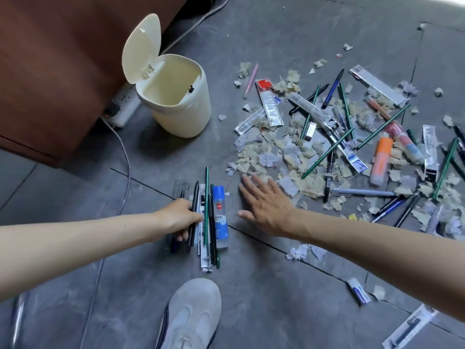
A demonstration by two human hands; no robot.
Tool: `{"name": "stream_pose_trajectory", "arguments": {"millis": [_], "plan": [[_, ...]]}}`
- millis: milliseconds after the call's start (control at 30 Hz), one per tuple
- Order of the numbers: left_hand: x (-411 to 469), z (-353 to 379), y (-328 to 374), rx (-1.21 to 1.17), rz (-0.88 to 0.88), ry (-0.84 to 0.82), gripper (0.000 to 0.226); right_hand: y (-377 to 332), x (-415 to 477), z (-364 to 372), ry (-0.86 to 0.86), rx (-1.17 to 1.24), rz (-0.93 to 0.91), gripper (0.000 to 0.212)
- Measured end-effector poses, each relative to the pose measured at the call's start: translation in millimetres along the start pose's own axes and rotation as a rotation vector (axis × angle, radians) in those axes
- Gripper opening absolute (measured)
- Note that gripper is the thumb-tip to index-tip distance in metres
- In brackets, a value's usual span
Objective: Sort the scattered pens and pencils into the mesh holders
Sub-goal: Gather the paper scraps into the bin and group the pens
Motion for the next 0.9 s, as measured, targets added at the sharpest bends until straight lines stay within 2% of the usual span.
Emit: {"name": "stream_pose_trajectory", "arguments": {"millis": [133,300,400,500,567,667,800,900], "plan": [[-3.1,9.0,9.8,0.031,0.005,0.028,0.021,9.6,-15.4,2.6,0.098,0.010,-0.065,0.071],[0.4,4.4,28.2,0.207,0.166,0.329,0.034,24.3,-52.2,23.6,0.091,-0.025,-0.147,0.076],[6.0,7.8,44.2,0.271,0.226,0.423,0.021,32.1,-72.4,37.6,0.066,-0.089,-0.232,0.077],[13.3,16.2,65.6,0.308,0.410,0.441,0.006,34.3,-86.8,48.9,0.066,-0.112,-0.245,0.079],[22.4,21.6,78.8,0.331,0.524,0.431,0.013,34.7,-91.1,53.3,0.076,-0.138,-0.230,0.076],[43.6,24.8,94.5,0.401,0.588,0.440,0.033,37.8,-87.1,57.4,0.118,-0.105,-0.145,0.070],[73.3,15.4,118.9,0.443,0.527,0.372,0.059,46.8,-67.4,47.2,0.210,-0.008,0.062,0.068],[85.3,19.6,129.9,0.445,0.446,0.320,0.065,55.6,-51.2,39.4,0.263,0.064,0.144,0.068]]}}
Point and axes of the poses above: each hand's wrist, its own x-axis towards the middle knuckle, its own z-axis out of the palm, y = z × x, the point moved 1 cm from there along x, towards the middle knuckle, and after that the axes turned 2 degrees about -x, right-handed, at the moved point
